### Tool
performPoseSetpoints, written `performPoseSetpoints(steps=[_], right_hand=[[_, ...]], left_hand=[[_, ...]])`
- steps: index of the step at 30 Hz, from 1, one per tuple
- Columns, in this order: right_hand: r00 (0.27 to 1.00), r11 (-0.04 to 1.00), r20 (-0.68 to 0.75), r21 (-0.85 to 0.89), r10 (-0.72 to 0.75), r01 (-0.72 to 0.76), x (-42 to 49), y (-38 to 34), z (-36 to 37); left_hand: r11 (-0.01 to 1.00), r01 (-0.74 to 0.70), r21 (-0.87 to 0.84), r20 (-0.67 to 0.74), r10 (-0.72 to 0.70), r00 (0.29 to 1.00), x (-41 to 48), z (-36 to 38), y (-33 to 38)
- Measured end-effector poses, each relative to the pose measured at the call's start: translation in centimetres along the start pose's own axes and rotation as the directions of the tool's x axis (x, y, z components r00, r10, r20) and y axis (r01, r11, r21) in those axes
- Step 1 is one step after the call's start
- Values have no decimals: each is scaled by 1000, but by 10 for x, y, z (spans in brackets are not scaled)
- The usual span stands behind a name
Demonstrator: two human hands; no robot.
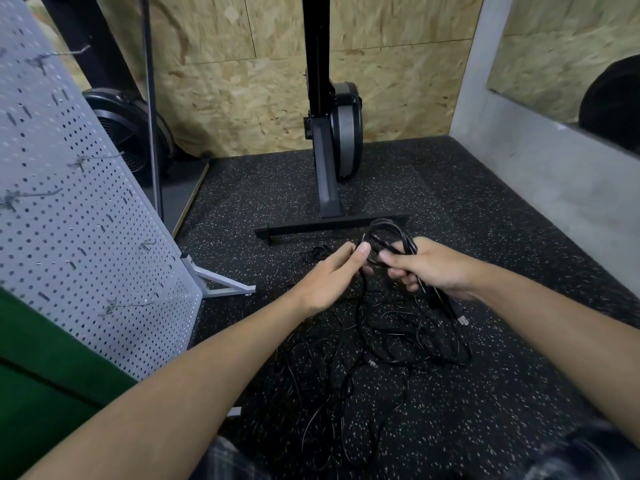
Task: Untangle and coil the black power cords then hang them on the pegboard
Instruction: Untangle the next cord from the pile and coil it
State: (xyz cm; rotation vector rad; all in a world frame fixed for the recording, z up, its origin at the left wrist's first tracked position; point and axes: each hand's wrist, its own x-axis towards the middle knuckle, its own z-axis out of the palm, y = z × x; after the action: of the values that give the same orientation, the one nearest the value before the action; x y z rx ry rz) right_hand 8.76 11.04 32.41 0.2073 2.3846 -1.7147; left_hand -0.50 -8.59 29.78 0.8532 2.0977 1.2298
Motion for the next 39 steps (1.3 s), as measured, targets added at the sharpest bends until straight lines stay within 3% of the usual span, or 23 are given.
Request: performPoseSetpoints(steps=[3,7,10,12,19,24,29,33,39], right_hand=[[999,1000,-44,-7,-23,23,2,0,-3],[982,1000,-188,-14,11,-14,10,6,-7],[938,995,-343,-58,52,-76,15,9,-4],[914,992,-400,-74,66,-104,16,9,-1],[910,1000,-414,3,14,-14,14,5,9],[917,991,-395,132,56,-4,16,6,13],[876,984,-478,176,69,19,19,1,15],[884,988,-466,146,33,40,13,-2,11],[896,950,-443,274,-10,146,7,-16,14]], left_hand=[[998,17,-63,78,-12,997,5,0,-7],[998,-10,-59,28,11,1000,16,5,-21],[988,-61,145,-62,71,996,15,11,-21],[978,-74,195,-130,101,986,13,15,-17],[985,-123,123,-156,142,978,10,24,-7],[971,-178,161,-44,187,981,9,29,1],[949,-221,227,41,217,975,8,31,5],[862,-254,438,233,165,958,8,25,-14],[889,-133,439,240,26,970,11,16,-49]])
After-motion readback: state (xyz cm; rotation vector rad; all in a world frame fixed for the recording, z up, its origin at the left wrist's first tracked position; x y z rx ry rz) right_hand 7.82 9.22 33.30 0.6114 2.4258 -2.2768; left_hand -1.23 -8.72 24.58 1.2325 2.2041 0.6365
